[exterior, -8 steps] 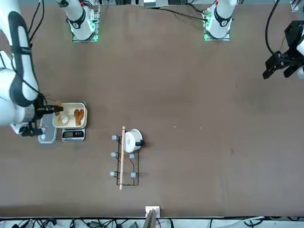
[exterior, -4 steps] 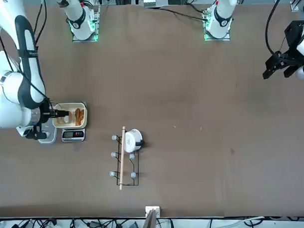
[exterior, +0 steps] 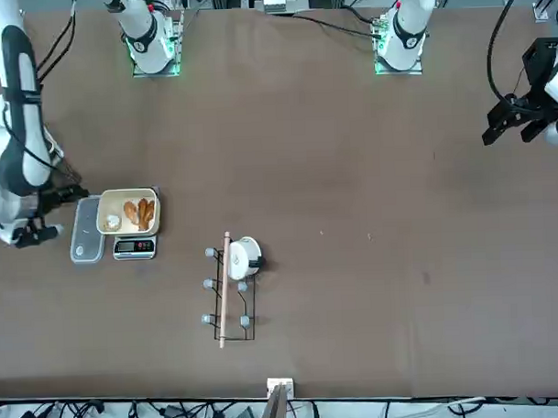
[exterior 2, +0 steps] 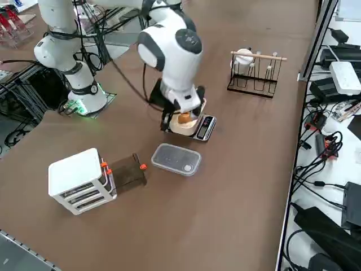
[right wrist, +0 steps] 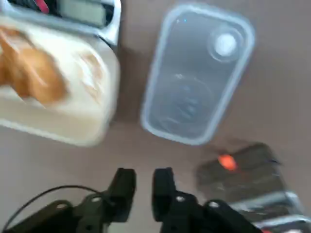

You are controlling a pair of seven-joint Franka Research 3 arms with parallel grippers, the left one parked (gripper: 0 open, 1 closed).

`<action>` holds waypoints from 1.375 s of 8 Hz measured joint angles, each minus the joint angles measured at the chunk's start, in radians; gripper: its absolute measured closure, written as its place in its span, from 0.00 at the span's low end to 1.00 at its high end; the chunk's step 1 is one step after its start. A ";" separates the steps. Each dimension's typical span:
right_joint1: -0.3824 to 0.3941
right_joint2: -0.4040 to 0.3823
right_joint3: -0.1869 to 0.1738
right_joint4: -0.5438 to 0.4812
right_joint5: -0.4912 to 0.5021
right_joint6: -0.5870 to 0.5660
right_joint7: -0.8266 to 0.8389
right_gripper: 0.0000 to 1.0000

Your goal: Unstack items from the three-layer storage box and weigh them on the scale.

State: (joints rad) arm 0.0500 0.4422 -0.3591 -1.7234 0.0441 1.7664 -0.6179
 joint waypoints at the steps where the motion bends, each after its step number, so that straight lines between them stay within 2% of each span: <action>1: -0.019 0.007 0.000 -0.014 -0.047 0.017 -0.071 0.98; 3: -0.016 0.023 0.007 -0.122 -0.147 0.187 -0.132 0.98; 5: -0.023 0.036 0.006 -0.240 -0.185 0.359 -0.180 0.98; 9: -0.055 0.036 0.002 -0.270 -0.190 0.393 -0.206 0.98; 11: -0.075 0.042 0.002 -0.316 -0.193 0.473 -0.211 0.98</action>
State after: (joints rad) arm -0.0248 0.4842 -0.3568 -2.0390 -0.1487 2.2392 -0.8288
